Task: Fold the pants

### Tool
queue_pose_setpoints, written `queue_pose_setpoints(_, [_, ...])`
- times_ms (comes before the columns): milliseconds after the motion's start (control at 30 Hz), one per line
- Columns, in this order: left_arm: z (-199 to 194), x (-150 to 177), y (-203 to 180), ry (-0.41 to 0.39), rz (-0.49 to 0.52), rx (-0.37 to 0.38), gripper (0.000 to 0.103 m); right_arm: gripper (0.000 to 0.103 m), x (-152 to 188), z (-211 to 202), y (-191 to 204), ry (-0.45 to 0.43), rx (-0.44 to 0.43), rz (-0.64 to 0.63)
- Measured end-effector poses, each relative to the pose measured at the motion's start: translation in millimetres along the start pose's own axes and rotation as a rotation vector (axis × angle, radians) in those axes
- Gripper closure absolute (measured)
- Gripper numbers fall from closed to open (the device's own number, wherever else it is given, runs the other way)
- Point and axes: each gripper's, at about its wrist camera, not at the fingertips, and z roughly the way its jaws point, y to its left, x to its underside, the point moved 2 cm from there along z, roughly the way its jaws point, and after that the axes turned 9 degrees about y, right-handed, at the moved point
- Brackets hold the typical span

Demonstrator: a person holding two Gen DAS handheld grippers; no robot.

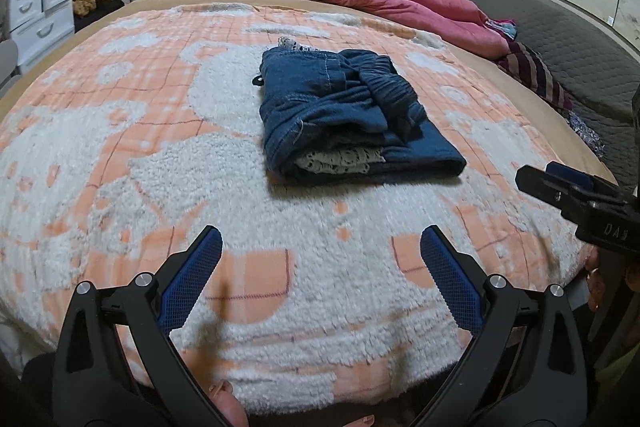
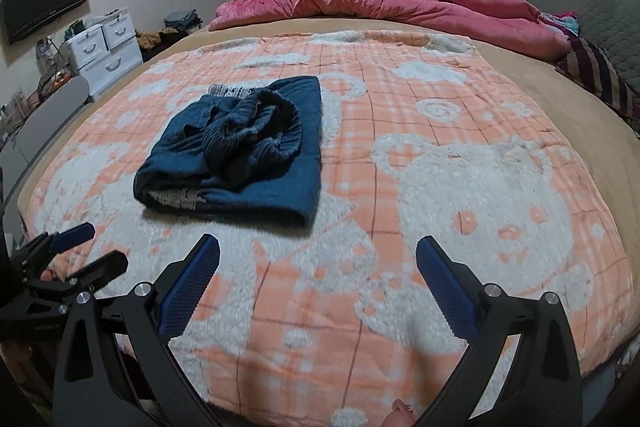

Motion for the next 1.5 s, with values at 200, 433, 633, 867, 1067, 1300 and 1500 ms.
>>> queue_pose_setpoints(200, [-5.5, 9.4, -2.0, 0.000, -0.001, 0.014, 0.010, 0.005, 19.0, -6.3, 1.5, -0.001, 0.037, -0.026])
queue_pose_setpoints(433, [-11.2, 22.3, -7.9, 0.002, 0.007, 0.021, 0.010, 0.005, 36.5, -9.3, 3.4, 0.003, 0.010, -0.011])
queue_pose_setpoints(633, [-11.2, 29.9, -9.4, 0.004, 0.008, 0.015, 0.010, 0.005, 43.9, -11.3, 8.2, -0.009, 0.003, -0.012])
queue_pose_setpoints(867, [-12.0, 29.5, -8.7, -0.003, 0.004, 0.023, 0.010, 0.005, 43.3, -9.6, 4.9, -0.013, -0.027, 0.009])
queue_pose_setpoints(1067, [-11.0, 29.0, -8.3, 0.003, 0.005, 0.025, 0.010, 0.005, 44.2, -7.0, 6.1, -0.004, -0.031, 0.003])
queue_pose_setpoints(1300, [-9.3, 29.0, -9.1, 0.013, 0.002, 0.015, 0.010, 0.005, 45.1, -5.1, 4.7, 0.003, -0.028, 0.002])
queue_pose_setpoints(1500, [-8.0, 28.7, -8.7, 0.016, 0.001, 0.012, 0.010, 0.005, 44.9, -3.5, 4.6, 0.005, -0.027, 0.006])
